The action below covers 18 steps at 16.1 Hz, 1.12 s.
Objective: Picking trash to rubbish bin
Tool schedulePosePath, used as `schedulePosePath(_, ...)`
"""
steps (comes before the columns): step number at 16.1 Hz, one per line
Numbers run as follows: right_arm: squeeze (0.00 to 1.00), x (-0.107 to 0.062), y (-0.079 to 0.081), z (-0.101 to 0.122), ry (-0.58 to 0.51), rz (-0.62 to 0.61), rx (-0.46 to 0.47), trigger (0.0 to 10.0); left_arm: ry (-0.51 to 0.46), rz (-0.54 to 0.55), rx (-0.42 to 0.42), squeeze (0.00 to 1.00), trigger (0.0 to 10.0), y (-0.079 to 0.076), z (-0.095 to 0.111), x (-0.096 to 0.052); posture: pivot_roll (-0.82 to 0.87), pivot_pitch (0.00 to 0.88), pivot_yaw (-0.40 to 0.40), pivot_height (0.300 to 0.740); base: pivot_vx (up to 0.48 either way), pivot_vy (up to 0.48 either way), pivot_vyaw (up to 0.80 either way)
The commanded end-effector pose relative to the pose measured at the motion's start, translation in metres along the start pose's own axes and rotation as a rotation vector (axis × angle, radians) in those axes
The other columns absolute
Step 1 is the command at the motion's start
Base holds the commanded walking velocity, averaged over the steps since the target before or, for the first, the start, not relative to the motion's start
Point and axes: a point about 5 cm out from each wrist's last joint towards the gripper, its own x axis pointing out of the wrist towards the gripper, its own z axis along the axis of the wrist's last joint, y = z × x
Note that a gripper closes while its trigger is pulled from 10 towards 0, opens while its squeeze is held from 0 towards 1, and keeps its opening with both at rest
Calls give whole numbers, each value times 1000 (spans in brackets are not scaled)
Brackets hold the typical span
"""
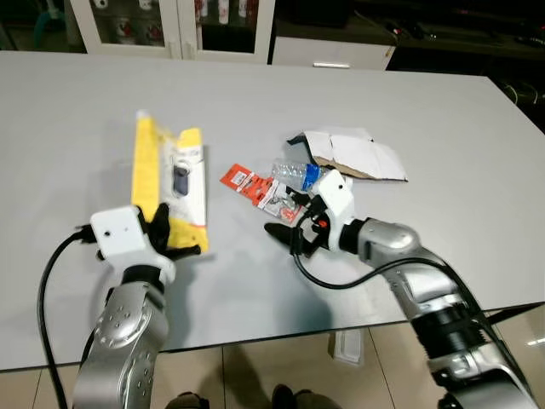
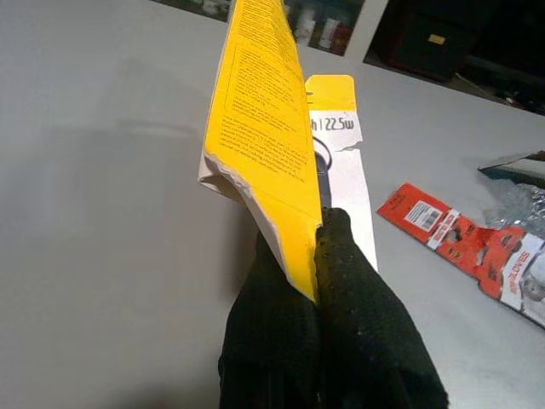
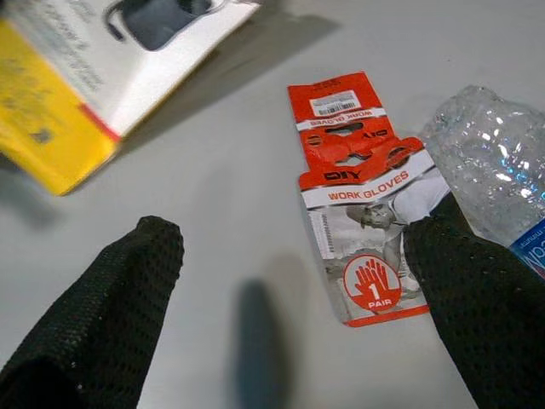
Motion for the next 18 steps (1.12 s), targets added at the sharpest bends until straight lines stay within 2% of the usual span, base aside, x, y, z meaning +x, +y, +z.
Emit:
schedulePosePath(1, 1000, -2, -9, 2, -22, -61, -11, 10000, 15, 16, 18, 0, 0, -2, -2, -3, 17, 138, -121, 740, 0, 0, 0)
schedulePosePath(9, 1000, 10, -35, 16, -149, -293, -89, 10000, 80, 42, 85, 0, 0, 7, -13, -16, 58, 159, -113, 740, 0, 0, 0)
schedulePosePath(12, 1000, 16, -39, 19, -158, -292, -124, 10000, 97, 36, 82, 0, 0, 3, -16, -20, 66, 173, -113, 740, 0, 0, 0)
schedulePosePath(14, 1000, 21, -39, 19, -158, -249, -129, 10000, 110, 30, 75, 0, 0, 1, -17, -24, 73, 188, -109, 740, 0, 0, 0)
schedulePosePath(18, 1000, 38, -29, 18, -128, -141, -60, 10000, 134, 23, 87, 0, 431, 3, -16, -35, 109, 230, -96, 740, 0, 0, 0)
